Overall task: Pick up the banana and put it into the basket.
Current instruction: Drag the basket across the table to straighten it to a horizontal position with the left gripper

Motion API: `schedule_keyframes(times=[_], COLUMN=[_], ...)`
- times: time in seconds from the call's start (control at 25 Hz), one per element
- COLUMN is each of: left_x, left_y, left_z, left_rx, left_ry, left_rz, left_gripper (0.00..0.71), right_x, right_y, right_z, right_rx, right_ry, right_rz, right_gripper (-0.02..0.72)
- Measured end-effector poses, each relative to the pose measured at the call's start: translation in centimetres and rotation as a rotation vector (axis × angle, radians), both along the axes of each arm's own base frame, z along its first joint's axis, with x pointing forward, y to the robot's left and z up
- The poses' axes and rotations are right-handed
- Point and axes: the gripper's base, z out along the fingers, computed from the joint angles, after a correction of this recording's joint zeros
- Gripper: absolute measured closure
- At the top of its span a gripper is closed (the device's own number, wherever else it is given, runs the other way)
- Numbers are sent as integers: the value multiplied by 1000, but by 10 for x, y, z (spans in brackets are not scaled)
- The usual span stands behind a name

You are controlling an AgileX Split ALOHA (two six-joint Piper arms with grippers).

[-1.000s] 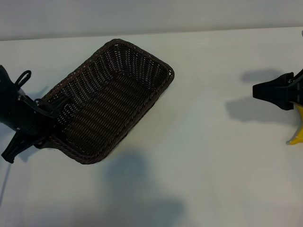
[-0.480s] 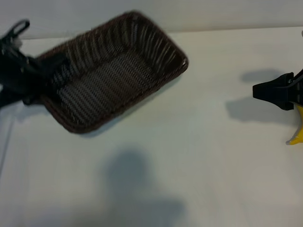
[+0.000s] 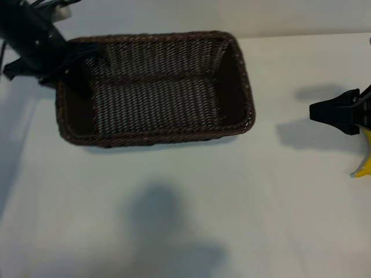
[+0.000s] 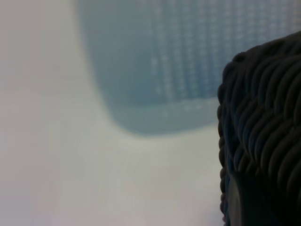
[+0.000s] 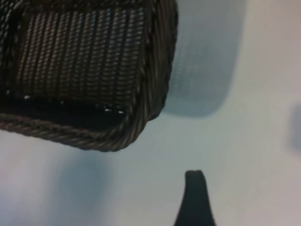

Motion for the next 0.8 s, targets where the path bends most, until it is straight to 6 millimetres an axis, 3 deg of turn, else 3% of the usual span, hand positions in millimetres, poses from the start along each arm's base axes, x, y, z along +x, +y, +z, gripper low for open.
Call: schedule_keyframes(times=[0.4,0.6,0.8], left_x=[12,14,18], left_y=[-42,-59,-64], left_z=[-53,-70,-89], left_rx=[-19,-15,-14], left_ry=[107,103,131], left_rz=[-140,-142,-108], left_gripper=[538,539,541], right_x=[0,0,0], right_y=[0,0,0], right_z=[0,0,0], right_rx=[0,0,0], right_ry=[0,0,0], right_rz=[0,0,0], right_gripper=[147,147,147])
